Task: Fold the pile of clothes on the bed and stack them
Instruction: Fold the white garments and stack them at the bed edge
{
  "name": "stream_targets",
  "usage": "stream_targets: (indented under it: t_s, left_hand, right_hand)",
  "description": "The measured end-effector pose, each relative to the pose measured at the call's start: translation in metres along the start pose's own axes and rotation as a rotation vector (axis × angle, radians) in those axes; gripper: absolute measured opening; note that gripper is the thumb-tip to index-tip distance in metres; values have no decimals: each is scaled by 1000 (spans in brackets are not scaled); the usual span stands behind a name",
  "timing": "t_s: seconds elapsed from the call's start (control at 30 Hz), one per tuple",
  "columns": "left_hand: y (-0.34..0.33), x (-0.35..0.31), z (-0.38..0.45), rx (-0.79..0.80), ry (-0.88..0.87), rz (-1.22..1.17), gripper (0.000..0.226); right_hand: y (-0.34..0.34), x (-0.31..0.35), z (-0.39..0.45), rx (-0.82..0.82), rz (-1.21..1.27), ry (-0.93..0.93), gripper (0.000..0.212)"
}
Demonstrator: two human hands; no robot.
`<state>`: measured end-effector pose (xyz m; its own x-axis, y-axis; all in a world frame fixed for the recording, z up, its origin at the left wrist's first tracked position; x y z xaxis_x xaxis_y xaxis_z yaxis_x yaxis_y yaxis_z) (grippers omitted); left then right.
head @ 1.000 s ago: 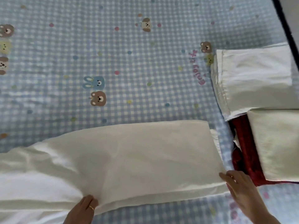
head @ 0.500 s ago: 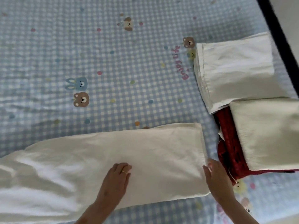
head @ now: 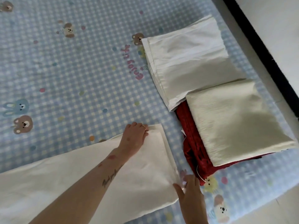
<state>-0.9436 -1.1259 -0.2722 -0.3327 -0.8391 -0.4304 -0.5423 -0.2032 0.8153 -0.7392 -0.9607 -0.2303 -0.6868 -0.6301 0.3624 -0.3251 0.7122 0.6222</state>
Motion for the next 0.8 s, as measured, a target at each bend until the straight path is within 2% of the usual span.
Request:
stream_targets:
  t_s: [0.07,0.13,0.2,0.37,0.5,0.6,0.67,0.73,0.8]
  left_hand:
    - [9,-2,2,-34,36,-103,14]
    - [12,-2,2,-35,69,-154,10]
    - [10,-2,0,-32,86,-182,9]
    - [6,1,3,1,130,-257,9]
    - [4,1,6,63,157,-323,12]
    - [6,-4,13,120,146,-385,14]
    - [9,-7,15,126,139,-421,10]
    - [16,-7,20,68,163,-469,6]
    - [26,-7,26,-34,175,-507,5]
  right_hand:
    - [6,0,0,6,29,13,44]
    - [5,0,0,106,-93,5,60]
    - [7,2,0,164,-162,-9,65]
    - [9,0,5,138,1,5,52]
    - [6,0,7,191,-22,2,58]
    - [3,-2,9,206,56,6,62]
    - [6,0,8,219,105,36,49]
    - [15,-2,9,193,142,45,16]
    - [22,-9,15,140,183,45,32]
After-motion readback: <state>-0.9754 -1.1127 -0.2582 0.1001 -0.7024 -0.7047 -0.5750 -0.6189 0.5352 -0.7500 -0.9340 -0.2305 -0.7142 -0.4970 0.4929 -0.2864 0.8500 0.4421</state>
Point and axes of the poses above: each hand's wrist, its own z-axis towards the middle knuckle, its own y-axis out of the back of the hand, x = y × z, the point moved 4 cm from there along z, towards the middle knuckle, and after that the axes turned 13 degrees about x, right-handed, at the moved point
